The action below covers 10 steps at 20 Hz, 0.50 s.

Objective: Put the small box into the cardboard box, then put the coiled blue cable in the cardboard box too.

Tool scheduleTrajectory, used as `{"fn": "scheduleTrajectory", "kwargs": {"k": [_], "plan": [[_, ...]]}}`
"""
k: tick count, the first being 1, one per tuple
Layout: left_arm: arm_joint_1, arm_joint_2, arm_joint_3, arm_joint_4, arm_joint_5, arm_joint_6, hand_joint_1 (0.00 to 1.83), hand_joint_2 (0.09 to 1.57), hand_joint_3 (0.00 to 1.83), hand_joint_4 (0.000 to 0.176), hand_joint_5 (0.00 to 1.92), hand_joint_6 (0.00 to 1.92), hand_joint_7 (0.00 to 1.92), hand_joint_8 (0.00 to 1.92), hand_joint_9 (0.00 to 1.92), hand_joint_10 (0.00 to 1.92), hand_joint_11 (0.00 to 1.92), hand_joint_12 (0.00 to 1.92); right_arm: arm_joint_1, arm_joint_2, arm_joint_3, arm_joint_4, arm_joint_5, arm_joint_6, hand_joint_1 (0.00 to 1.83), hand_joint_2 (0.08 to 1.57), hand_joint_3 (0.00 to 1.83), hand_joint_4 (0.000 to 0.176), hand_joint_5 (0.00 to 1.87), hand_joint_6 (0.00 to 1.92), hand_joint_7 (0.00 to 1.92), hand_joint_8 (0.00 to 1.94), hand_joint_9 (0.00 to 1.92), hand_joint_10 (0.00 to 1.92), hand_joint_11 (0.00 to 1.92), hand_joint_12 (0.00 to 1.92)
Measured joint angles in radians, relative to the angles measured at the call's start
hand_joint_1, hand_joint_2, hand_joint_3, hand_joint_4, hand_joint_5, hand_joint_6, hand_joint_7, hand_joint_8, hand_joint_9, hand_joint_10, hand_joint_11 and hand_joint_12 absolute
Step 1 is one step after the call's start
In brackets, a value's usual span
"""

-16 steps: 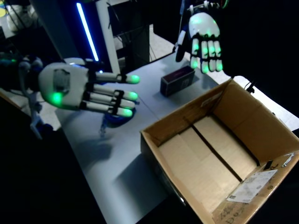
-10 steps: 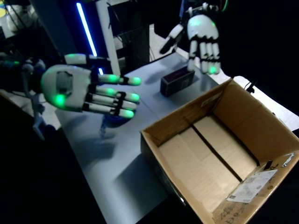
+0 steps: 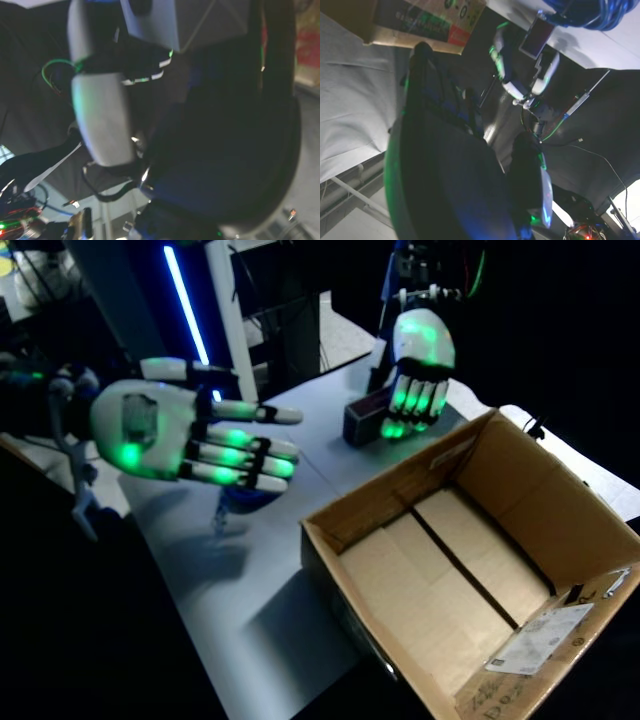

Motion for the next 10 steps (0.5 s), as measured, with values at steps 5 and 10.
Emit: {"fn": "scheduleTrajectory", "kwargs": {"k": [5, 10], "plan": [[-0.043, 0.050, -0.002, 0.026, -0.027, -0.008, 1.24, 1.12, 0.00, 0.000, 1.08, 0.65, 0.89, 1.29, 0.92, 1.07, 0.83, 1.43, 0.000, 0.000, 0.000, 0.001, 0.000, 0.010, 0.00, 1.28, 0.01, 0.176, 0.06, 0.01, 0.00, 0.00, 0.00, 0.00, 0.00, 0.00], [-0.120, 0.148, -0.029, 0.130, -0.197, -0.055, 1.23, 1.11, 0.00, 0.000, 1.09, 0.74, 0.90, 1.19, 1.00, 0.82, 0.83, 1.44, 0.000, 0.000, 0.000, 0.002, 0.000, 0.011, 0.00, 1.28, 0.00, 0.176, 0.08, 0.01, 0.00, 0.00, 0.00, 0.00, 0.00, 0.00]]}}
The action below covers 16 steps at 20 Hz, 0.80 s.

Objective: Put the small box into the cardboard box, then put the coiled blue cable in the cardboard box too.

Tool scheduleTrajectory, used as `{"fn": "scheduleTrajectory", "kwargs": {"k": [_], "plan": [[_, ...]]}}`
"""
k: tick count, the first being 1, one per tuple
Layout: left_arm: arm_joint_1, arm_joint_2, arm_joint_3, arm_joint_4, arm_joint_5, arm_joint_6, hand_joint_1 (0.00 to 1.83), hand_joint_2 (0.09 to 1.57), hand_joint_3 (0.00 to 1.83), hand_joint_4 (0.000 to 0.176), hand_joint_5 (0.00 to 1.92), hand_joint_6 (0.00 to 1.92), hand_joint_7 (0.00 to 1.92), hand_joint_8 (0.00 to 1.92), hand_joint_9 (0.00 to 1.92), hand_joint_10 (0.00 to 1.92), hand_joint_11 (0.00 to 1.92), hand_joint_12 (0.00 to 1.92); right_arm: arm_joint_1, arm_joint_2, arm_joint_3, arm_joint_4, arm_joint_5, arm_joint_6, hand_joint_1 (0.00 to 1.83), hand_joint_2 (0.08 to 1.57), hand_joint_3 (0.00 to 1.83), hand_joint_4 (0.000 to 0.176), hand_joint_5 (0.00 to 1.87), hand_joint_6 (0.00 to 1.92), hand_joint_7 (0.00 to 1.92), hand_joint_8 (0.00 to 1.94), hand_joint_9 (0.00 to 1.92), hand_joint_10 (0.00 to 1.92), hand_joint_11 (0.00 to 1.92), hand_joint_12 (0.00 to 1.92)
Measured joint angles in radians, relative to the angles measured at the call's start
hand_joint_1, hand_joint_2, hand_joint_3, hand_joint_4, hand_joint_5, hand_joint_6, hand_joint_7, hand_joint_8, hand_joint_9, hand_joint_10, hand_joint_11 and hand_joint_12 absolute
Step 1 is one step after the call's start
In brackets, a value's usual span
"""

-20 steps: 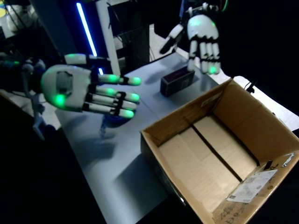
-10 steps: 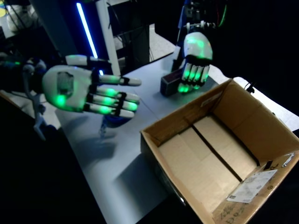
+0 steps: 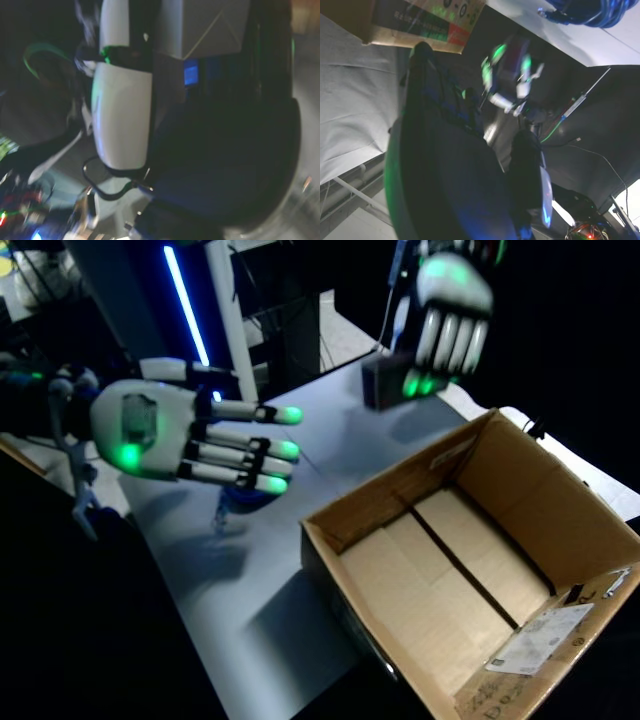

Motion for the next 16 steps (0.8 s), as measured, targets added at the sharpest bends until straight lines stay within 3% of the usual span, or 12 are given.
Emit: {"fn": "scheduleTrajectory", "kwargs": {"k": [1, 3, 4, 5, 6, 7, 9, 11, 12, 13, 14, 16], "plan": [[-0.019, 0.005, 0.005, 0.003, -0.029, 0.000, 1.34, 1.18, 0.00, 0.000, 0.93, 1.11, 0.72, 1.15, 0.81, 1.35, 0.72, 1.51, 0.000, 0.000, 0.000, 0.000, 0.000, 0.000, 0.00, 1.28, 0.00, 0.176, 0.07, 0.00, 0.00, 0.00, 0.00, 0.00, 0.00, 0.00], [-0.072, 0.005, 0.029, 0.014, -0.038, 0.000, 1.34, 1.18, 0.00, 0.000, 0.94, 1.10, 0.70, 1.17, 0.79, 1.40, 0.71, 1.52, 0.000, 0.000, 0.000, 0.000, 0.000, 0.000, 0.00, 1.28, 0.00, 0.176, 0.07, 0.00, 0.00, 0.00, 0.00, 0.00, 0.00, 0.00], [-0.139, -0.008, 0.061, 0.009, -0.034, 0.003, 1.32, 1.18, 0.00, 0.000, 0.94, 1.10, 0.72, 1.15, 0.81, 1.32, 0.72, 1.51, 0.000, 0.000, 0.001, 0.000, 0.000, 0.000, 0.00, 1.28, 0.00, 0.176, 0.07, 0.00, 0.00, 0.00, 0.00, 0.00, 0.00, 0.00], [-0.195, -0.031, 0.094, -0.007, -0.025, 0.007, 1.34, 1.18, 0.00, 0.000, 0.94, 1.08, 0.69, 1.18, 0.78, 1.40, 0.71, 1.52, 0.000, 0.000, 0.002, 0.001, 0.000, 0.000, 0.00, 1.28, 0.00, 0.176, 0.07, 0.00, 0.00, 0.00, 0.00, 0.00, 0.00, 0.00], [-0.251, -0.056, 0.130, -0.010, 0.010, 0.007, 1.37, 1.12, 0.00, 0.000, 0.96, 0.93, 0.96, 0.95, 0.91, 1.23, 0.67, 1.30, 0.000, -0.002, 0.003, 0.002, 0.001, 0.000, 0.00, 1.28, 0.00, 0.176, 0.07, 0.00, 0.00, 0.00, 0.00, 0.00, 0.00, 0.00], [-0.309, -0.085, 0.168, -0.006, 0.063, 0.008, 1.27, 1.08, 0.00, 0.000, 1.03, 0.79, 1.08, 0.91, 1.01, 0.79, 0.76, 1.22, 0.000, -0.005, 0.004, 0.002, 0.000, 0.000, 0.00, 1.29, 0.01, 0.176, 0.08, 0.01, 0.00, 0.00, 0.00, 0.00, 0.00, 0.00], [-0.431, -0.151, 0.248, 0.007, 0.215, 0.011, 1.24, 1.08, 0.00, 0.000, 1.03, 0.78, 1.08, 0.96, 1.09, 0.46, 0.74, 1.21, 0.000, -0.016, 0.010, 0.003, 0.000, 0.000, 0.00, 1.29, 0.00, 0.176, 0.07, 0.00, 0.00, 0.00, 0.00, 0.00, 0.00, 0.00], [-0.507, -0.214, 0.314, 0.003, 0.307, 0.012, 1.24, 1.09, 0.00, 0.000, 1.06, 0.74, 1.03, 1.03, 1.06, 0.56, 0.67, 1.36, 0.000, -0.031, 0.021, 0.000, 0.001, 0.000, 0.00, 1.29, 0.00, 0.176, 0.07, 0.00, 0.00, 0.00, 0.00, 0.00, 0.00, 0.00], [-0.523, -0.259, 0.361, 0.004, 0.358, 0.012, 1.26, 1.07, 0.00, 0.000, 1.13, 0.58, 1.07, 0.99, 1.08, 0.64, 0.75, 1.37, 0.000, -0.038, 0.029, 0.001, -0.001, 0.000, 0.00, 1.29, 0.00, 0.176, 0.08, 0.00, 0.01, 0.00, 0.00, 0.00, 0.00, 0.00], [-0.528, -0.296, 0.396, -0.007, 0.399, 0.014, 1.24, 1.09, 0.00, 0.000, 1.06, 0.93, 1.02, 0.84, 0.99, 0.32, 0.60, 1.08, 0.000, -0.040, 0.031, 0.005, -0.003, 0.000, 0.00, 1.30, 0.01, 0.176, 0.09, 0.01, 0.01, 0.00, 0.00, 0.00, 0.00, 0.00], [-0.529, -0.330, 0.429, -0.015, 0.435, 0.014, 1.23, 1.08, 0.00, 0.017, 1.04, 0.86, 1.05, 0.90, 1.10, 0.30, 0.70, 1.16, 0.000, -0.041, 0.032, 0.004, -0.003, 0.000, 0.00, 1.30, 0.01, 0.176, 0.10, 0.01, 0.02, 0.01, 0.00, 0.00, 0.00, 0.00], [-0.532, -0.410, 0.504, -0.040, 0.520, 0.015, 1.23, 1.10, 0.00, 0.000, 0.97, 0.90, 1.05, 0.97, 1.15, 0.24, 0.71, 1.13, 0.000, -0.046, 0.035, 0.000, -0.003, 0.000, 0.00, 1.31, 0.00, 0.176, 0.10, 0.01, 0.03, 0.01, 0.00, 0.00, 0.00, 0.00]]}}
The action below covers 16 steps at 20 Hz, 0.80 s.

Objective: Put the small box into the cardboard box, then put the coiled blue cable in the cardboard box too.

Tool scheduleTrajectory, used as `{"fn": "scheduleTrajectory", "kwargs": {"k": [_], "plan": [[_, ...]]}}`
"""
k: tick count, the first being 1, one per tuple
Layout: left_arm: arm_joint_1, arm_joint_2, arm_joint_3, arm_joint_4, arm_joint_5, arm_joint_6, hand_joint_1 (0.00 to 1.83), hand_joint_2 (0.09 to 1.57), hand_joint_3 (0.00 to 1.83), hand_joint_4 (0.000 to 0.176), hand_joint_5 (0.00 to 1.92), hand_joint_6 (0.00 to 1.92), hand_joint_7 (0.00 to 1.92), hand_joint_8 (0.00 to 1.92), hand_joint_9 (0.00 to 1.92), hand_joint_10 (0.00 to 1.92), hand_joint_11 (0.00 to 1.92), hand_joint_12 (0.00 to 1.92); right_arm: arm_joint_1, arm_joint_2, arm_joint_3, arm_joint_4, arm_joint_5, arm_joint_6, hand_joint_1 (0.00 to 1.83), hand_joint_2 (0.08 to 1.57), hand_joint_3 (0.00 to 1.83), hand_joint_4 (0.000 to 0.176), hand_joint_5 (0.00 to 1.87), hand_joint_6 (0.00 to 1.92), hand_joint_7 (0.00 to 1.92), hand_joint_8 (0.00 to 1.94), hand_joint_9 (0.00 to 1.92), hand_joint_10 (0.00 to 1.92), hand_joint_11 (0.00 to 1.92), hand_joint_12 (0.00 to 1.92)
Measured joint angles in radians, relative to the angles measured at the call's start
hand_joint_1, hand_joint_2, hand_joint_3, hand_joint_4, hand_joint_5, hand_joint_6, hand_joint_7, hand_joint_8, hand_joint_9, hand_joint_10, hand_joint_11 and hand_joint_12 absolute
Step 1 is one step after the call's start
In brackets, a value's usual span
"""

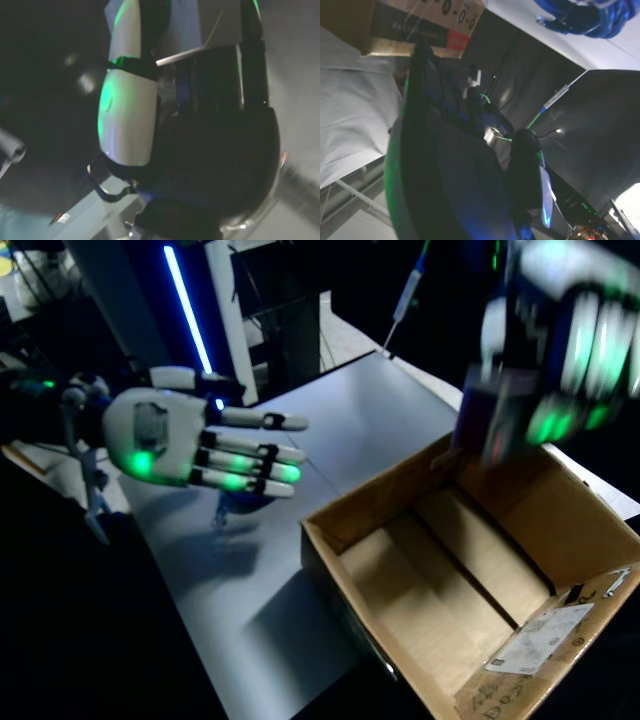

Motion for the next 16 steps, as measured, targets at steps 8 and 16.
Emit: {"fn": "scheduleTrajectory", "kwargs": {"k": [8, 16], "plan": [[-0.023, -0.104, 0.121, -0.016, 0.124, 0.000, 0.72, 0.94, 0.00, 0.164, 0.28, 0.00, 0.32, 0.00, 0.34, 0.00, 0.04, 0.83, 0.014, -0.028, 0.023, -0.016, 0.000, 0.000, 0.00, 1.33, 0.01, 0.175, 0.08, 0.00, 0.00, 0.00, 0.00, 0.00, 0.00, 0.00], [-0.035, -0.062, 0.071, 0.008, 0.095, 0.003, 0.56, 0.90, 0.00, 0.176, 0.00, 0.00, 0.00, 0.00, 0.00, 0.00, 0.00, 0.00, 0.014, -0.034, 0.029, -0.012, -0.001, 0.008, 0.00, 1.32, 0.00, 0.176, 0.12, 0.01, 0.03, 0.01, 0.00, 0.00, 0.00, 0.00]]}}
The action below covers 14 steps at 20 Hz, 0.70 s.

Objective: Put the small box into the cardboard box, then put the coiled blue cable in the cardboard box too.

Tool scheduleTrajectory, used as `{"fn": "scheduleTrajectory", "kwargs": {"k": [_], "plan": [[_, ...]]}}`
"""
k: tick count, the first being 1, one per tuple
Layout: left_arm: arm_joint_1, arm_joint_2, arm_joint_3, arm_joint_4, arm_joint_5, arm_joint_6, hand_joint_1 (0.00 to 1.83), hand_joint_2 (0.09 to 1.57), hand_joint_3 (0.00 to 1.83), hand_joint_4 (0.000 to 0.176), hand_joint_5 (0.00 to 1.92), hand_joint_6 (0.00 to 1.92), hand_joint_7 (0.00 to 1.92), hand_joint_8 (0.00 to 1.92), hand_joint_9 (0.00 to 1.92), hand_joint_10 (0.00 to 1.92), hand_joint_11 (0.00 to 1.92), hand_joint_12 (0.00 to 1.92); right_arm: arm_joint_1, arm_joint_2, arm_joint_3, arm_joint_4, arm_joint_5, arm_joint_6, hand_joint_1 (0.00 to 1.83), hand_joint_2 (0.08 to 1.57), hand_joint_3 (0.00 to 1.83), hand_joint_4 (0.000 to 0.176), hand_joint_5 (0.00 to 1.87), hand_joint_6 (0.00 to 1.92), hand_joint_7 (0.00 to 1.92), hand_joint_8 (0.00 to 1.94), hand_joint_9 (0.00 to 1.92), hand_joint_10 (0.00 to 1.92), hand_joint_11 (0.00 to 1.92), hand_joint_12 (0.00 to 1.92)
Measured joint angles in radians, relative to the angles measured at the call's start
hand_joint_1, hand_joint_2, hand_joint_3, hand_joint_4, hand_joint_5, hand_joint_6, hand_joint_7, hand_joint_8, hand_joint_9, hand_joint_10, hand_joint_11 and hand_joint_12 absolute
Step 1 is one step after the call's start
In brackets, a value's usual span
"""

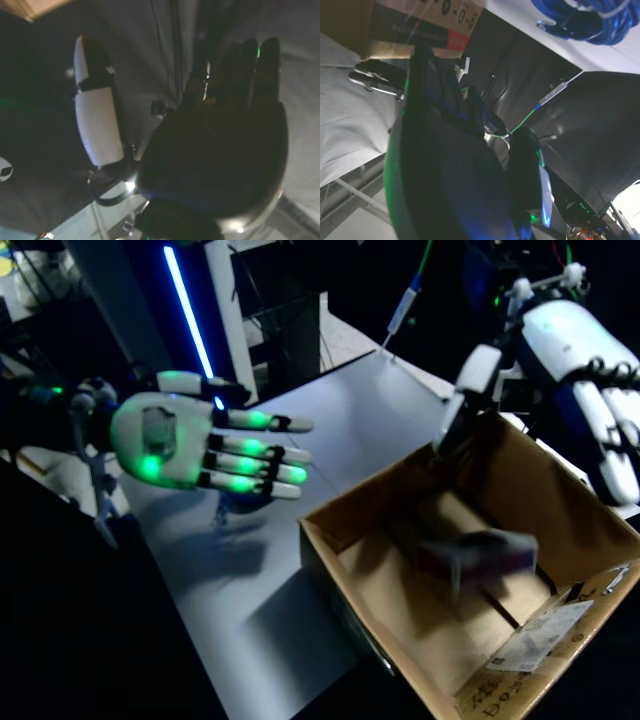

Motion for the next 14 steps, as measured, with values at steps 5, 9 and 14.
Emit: {"fn": "scheduleTrajectory", "kwargs": {"k": [5, 9, 14], "plan": [[0.084, 0.205, -0.172, 0.029, -0.145, 0.000, 0.51, 0.92, 0.01, 0.176, 0.02, 0.00, 0.00, 0.00, 0.00, 0.00, 0.03, 0.01, 0.000, 0.008, 0.000, 0.019, 0.000, 0.005, 0.00, 1.29, 0.00, 0.176, 0.07, 0.00, 0.00, 0.00, 0.00, 0.00, 0.00, 0.00], [0.248, 0.332, -0.323, 0.027, -0.211, 0.002, 0.40, 0.89, 0.00, 0.176, 0.09, 0.02, 0.00, 0.00, 0.00, 0.00, 0.00, 0.18, 0.000, 0.014, 0.000, 0.036, 0.000, 0.005, 0.05, 1.22, 0.00, 0.176, 0.10, 0.01, 0.00, 0.00, 0.00, 0.00, 0.00, 0.00], [0.460, 0.452, -0.497, 0.034, -0.346, 0.004, 0.33, 0.83, 0.00, 0.176, 0.05, 0.00, 0.00, 0.00, 0.00, 0.00, 0.00, 0.00, 0.000, 0.013, -0.003, 0.028, 0.000, 0.032, 0.48, 0.93, 0.00, 0.176, 0.05, 0.00, 0.00, 0.00, 0.00, 0.00, 0.00, 0.00]]}}
